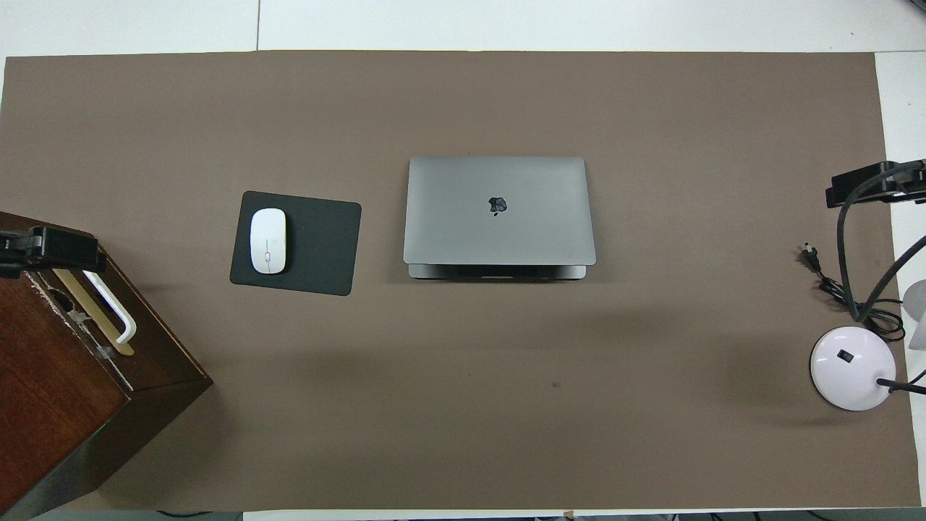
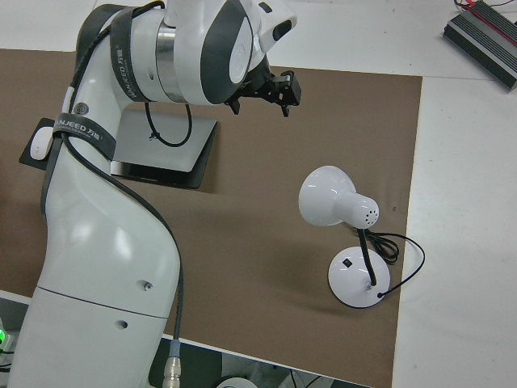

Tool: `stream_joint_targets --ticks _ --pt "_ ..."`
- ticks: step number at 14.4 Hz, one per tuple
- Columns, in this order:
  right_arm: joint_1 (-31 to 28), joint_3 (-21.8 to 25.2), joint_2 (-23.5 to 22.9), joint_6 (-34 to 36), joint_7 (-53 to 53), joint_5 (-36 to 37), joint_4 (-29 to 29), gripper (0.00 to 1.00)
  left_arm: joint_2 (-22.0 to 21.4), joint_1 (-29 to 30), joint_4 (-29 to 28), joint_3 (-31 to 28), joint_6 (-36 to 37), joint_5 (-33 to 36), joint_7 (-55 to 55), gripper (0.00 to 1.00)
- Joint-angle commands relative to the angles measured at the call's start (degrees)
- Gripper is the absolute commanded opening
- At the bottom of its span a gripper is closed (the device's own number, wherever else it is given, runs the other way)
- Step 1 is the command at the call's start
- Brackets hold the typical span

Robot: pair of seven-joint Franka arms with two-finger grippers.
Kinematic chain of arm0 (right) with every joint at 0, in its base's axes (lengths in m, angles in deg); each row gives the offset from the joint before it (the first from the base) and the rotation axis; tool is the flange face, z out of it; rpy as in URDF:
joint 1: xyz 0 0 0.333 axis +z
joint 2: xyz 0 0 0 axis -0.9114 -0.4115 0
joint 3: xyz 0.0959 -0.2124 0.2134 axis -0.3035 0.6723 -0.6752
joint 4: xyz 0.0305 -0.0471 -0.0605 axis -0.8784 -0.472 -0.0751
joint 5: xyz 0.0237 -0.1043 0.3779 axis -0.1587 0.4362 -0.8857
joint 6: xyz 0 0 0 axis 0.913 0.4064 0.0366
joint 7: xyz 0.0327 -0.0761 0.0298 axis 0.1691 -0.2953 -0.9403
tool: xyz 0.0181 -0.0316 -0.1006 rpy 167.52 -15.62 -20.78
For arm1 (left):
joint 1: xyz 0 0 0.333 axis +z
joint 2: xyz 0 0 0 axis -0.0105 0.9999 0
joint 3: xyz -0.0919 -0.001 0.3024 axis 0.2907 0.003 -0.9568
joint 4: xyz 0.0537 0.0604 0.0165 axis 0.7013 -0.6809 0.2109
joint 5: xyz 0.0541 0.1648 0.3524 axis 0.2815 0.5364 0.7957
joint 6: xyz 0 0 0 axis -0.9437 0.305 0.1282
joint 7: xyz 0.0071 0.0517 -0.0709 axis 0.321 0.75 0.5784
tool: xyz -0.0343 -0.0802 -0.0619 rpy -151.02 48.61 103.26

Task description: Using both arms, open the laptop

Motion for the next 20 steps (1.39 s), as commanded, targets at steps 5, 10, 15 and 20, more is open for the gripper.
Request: stream_joint_targets --ticks 5,10,15,20 --pt "0.01 -0.16 0.48 -0.73 0.18 0.94 -0.37 1.0 0.02 0.66 0.97 0.27 0.05 -0.24 -0.11 1.0" --pt "0.09 -0.16 0.04 -0.99 0.62 0.5 -0.29 1.0 0.02 0.66 1.06 0.27 -0.12 -0.15 -0.28 1.0" --pt "0.27 -0.95 -1.36 -1.43 5.0 -1.25 0.94 1.0 0.02 0.93 1.06 0.62 -0.21 -0.15 -0.28 1.0" --pt "1.5 -2.34 -2.42 -2.4 10.54 -1.52 1.03 1.0 -0.15 1.02 0.8 0.62 -0.39 -0.06 -0.37 1.0"
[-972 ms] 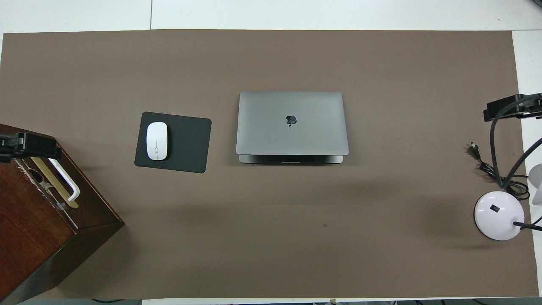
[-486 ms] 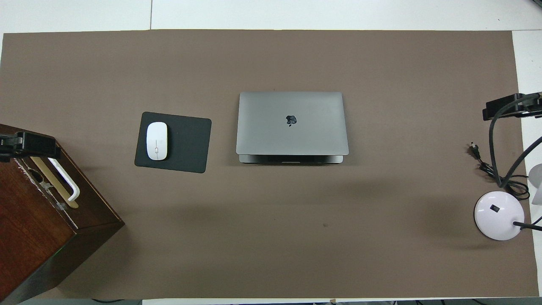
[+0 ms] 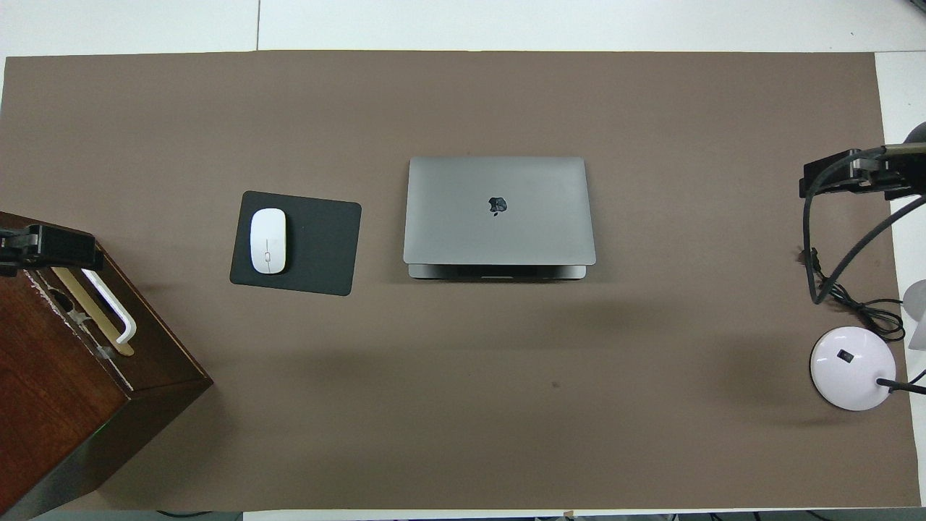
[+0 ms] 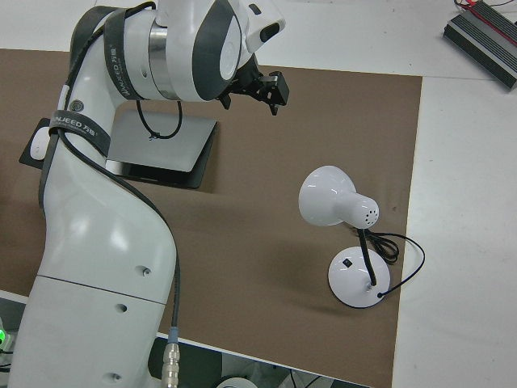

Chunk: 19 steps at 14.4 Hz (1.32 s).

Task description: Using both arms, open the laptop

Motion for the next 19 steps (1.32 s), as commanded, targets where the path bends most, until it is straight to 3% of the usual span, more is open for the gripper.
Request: stream_joint_targets --ticks 1,6,11,13,14,16,19 --pt "0.13 -2.13 -1.14 -0.81 4.95 -1.07 0.79 1.0 -0.14 1.02 0.4 0.61 -0.3 -0.06 -0.37 1.0" --pt "1.44 -3.99 -2.81 -8.7 14.97 -6.16 0.79 1.0 -0.14 0.84 0.31 0.52 -0.3 -0.06 0.33 1.0" --pt "3.38 -3.9 -3.43 -20.74 19.71 -22.05 0.79 1.0 -0.67 0.58 -0.13 0.52 0.75 -0.06 0.6 1.0" --pt "4.08 -4.07 -3.69 -23.83 22.62 -23.75 0.79 1.0 -0.75 0.66 -0.13 0.6 1.19 0.03 1.82 1.0" --pt "4.08 -4.34 -3.78 -24.8 23.42 -23.84 0.79 1.0 -0.75 0.66 -0.13 0.61 1.11 -0.06 2.26 0.75" --pt "4.08 -5.04 -3.78 -25.6 25.08 -23.93 0.79 1.0 -0.75 0.31 -0.13 0.69 0.59 -0.06 3.32 0.02" --pt "7.23 -5.04 -3.78 -28.57 30.87 -26.9 0.44 1.0 -0.67 0.22 -0.13 0.69 -0.03 -0.15 2.45 0.0"
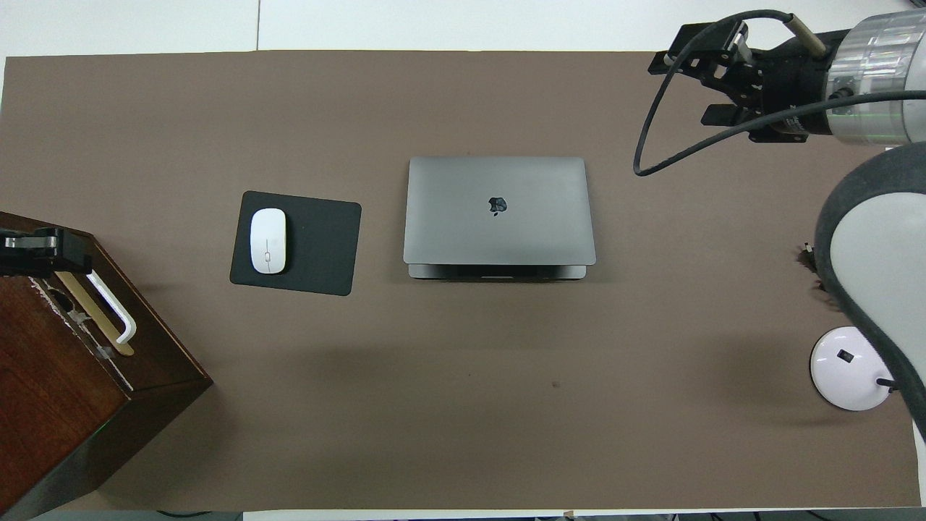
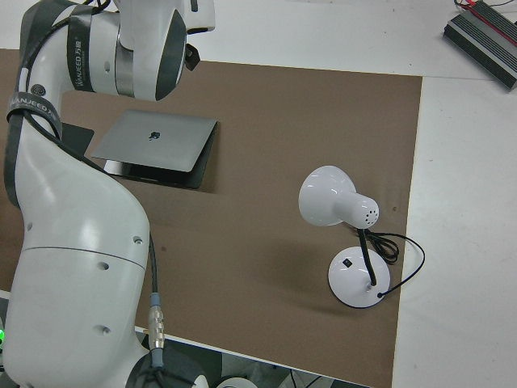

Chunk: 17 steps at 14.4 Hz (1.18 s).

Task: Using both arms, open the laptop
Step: 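Move the right gripper toward the laptop while the left gripper advances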

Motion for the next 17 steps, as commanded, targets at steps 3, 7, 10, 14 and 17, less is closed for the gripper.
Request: stream_joint_targets --ticks 3,7,10,14,17 --pt "6.76 -0.2 -1.49 -12.45 12.2 -3.68 -1.62 1.0 -0.57 0.05 -0.3 0.42 -2.02 -1.02 0.92 0.0" --pt "12.21 -0.11 -7.46 -31.25 13.98 -7.8 -2.33 1.0 -2.23 -0.3 -5.3 0.42 -8.42 -3.31 0.77 0.0" --pt "14.42 -0.2 -10.98 -43.22 16.35 -8.33 -4.0 1.0 -5.04 -2.23 -12.05 0.59 -16.15 -3.4 -3.19 0.0" --pt "16.87 -0.64 -11.34 -51.68 16.36 -12.46 -7.95 0.99 -10.49 -7.23 -23.92 0.6 -27.49 -3.58 -4.34 0.0" --pt "20.03 -0.64 -10.46 -58.69 16.62 -12.64 -13.3 0.99 -14.44 -10.75 -31.74 0.51 -33.99 -3.58 -6.71 0.0"
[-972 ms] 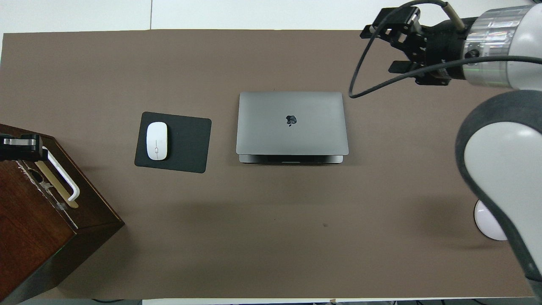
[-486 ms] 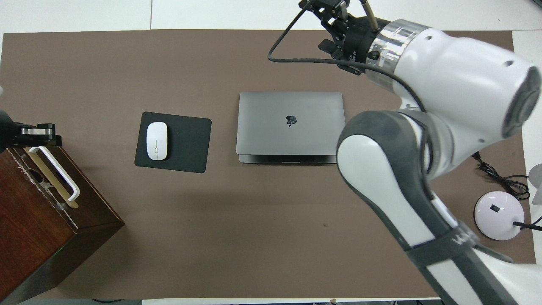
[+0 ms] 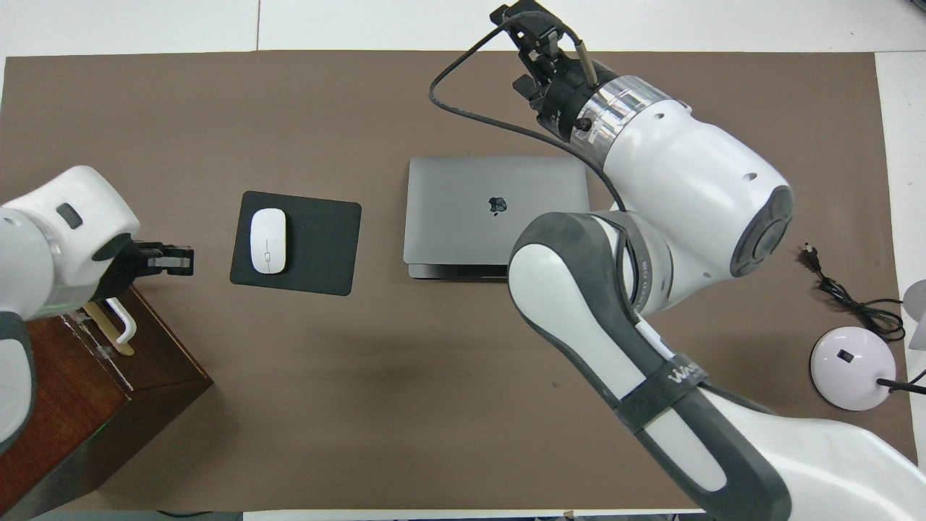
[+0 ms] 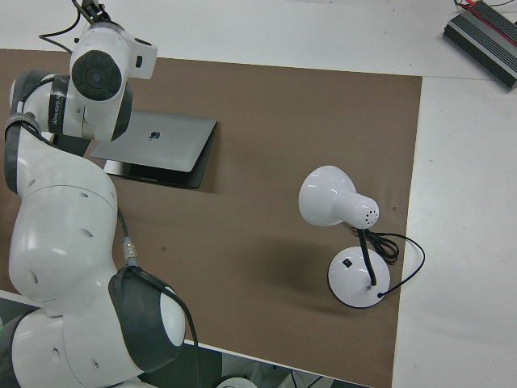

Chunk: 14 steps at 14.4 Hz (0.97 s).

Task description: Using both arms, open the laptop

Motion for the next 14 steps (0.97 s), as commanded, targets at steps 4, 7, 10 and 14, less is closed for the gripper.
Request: stream_joint_targets --ticks 4,7,10,14 --pt "5.44 -0.17 3.48 -8.42 4.5 -2.41 -9.51 0.99 -10.85 -5.14 -19.65 -0.68 -16.35 -0.68 -6.81 0.0" --pt "7.28 -0.17 3.4 -12.19 4.42 -4.87 -11.36 0.99 -10.94 -7.51 -24.84 -0.68 -24.87 -0.68 -6.63 0.0" --pt "8.6 -0.17 3.39 -16.41 3.98 -8.21 -12.77 0.99 -10.15 -9.44 -28.01 -0.68 -32.44 -0.77 -6.55 0.0" --pt "9.13 -0.17 3.48 -21.51 3.71 -9.36 -16.29 0.99 -4.72 -12.88 -32.67 -0.68 -47.88 -0.68 -6.29 0.0"
